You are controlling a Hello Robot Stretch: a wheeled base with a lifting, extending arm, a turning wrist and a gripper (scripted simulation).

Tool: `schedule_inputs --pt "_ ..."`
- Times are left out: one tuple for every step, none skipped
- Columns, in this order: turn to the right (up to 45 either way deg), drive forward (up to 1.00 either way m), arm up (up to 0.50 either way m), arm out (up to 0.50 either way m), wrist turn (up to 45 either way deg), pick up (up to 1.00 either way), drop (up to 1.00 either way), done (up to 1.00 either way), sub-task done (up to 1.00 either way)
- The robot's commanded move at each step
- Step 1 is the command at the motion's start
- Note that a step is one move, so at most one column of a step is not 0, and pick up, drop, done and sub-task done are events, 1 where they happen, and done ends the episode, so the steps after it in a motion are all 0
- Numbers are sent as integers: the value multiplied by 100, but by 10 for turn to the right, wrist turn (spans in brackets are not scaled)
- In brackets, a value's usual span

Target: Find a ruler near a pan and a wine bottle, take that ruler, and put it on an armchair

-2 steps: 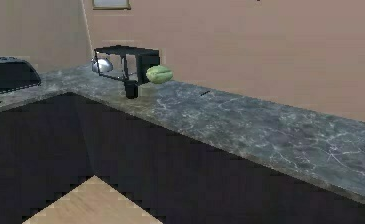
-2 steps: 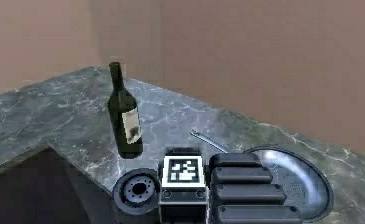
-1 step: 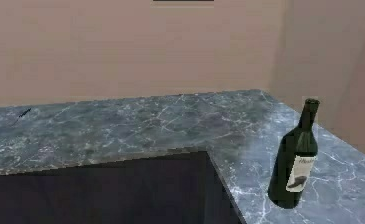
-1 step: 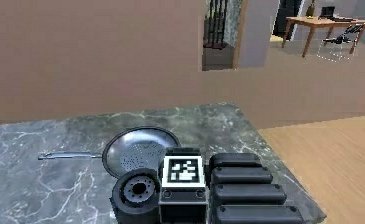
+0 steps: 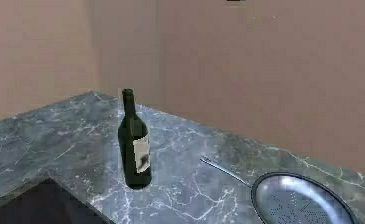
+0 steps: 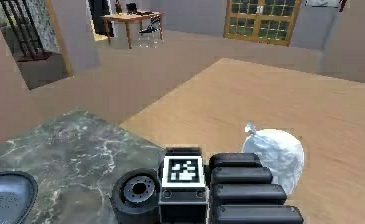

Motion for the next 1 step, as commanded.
schedule_inputs --pt "-450 0 0 0 0 0 0 0 0"
